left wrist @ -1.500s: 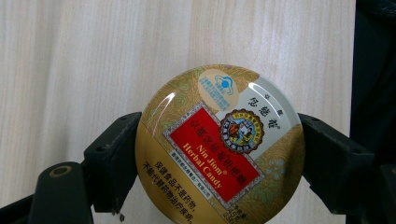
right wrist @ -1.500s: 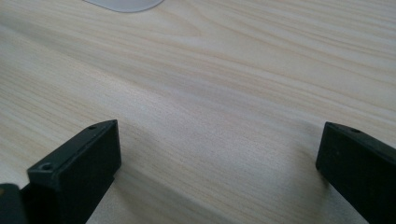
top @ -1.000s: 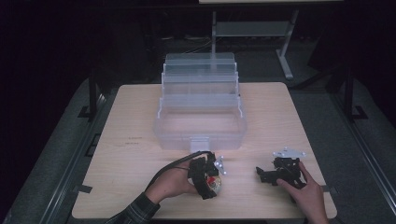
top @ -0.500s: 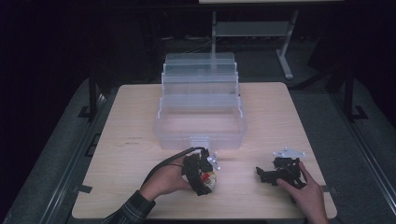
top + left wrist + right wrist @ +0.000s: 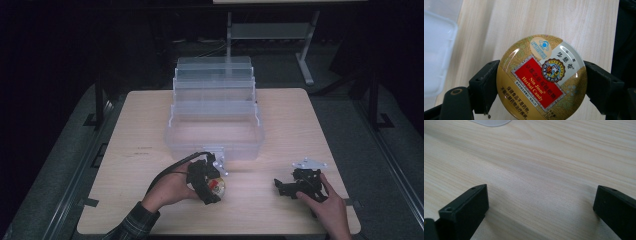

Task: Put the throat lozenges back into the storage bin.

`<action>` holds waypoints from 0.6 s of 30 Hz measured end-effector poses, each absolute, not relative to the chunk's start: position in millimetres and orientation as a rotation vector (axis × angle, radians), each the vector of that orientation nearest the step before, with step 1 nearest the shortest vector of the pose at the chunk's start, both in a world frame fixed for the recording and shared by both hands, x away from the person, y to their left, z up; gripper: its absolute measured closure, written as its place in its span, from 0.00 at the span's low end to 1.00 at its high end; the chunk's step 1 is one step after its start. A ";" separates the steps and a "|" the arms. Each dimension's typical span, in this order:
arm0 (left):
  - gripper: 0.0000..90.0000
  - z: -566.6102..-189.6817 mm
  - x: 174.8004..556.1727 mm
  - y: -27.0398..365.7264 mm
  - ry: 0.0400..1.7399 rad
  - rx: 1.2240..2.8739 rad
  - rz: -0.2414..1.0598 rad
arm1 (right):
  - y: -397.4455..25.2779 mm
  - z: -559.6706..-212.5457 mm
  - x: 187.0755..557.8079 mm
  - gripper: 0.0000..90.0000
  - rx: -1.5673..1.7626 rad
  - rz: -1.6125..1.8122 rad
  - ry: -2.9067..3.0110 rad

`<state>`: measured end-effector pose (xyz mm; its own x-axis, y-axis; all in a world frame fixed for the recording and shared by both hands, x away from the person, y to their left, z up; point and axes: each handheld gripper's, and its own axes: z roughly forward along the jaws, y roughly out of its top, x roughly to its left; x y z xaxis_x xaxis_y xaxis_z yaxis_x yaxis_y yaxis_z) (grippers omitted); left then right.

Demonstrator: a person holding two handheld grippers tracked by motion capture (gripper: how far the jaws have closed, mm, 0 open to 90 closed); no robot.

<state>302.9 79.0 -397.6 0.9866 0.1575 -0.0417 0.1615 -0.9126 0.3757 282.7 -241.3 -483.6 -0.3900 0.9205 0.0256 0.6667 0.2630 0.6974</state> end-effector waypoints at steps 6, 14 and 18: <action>0.22 -392.6 305.3 84.8 0.247 2.737 -0.007 | -241.3 -483.6 282.7 0.00 1.444 0.897 2.154; 0.22 -383.7 307.4 90.0 0.260 2.732 0.010 | -241.1 -483.5 282.7 0.00 1.446 0.897 2.153; 0.22 -379.4 309.3 94.0 0.278 2.714 0.024 | -241.1 -483.5 282.7 0.00 1.446 0.897 2.153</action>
<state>309.3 94.0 -379.4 0.9800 0.1977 -0.0242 0.1906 -0.8960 0.4011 282.7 -241.1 -483.5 -0.3882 0.9212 0.0277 0.6684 0.2607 0.6966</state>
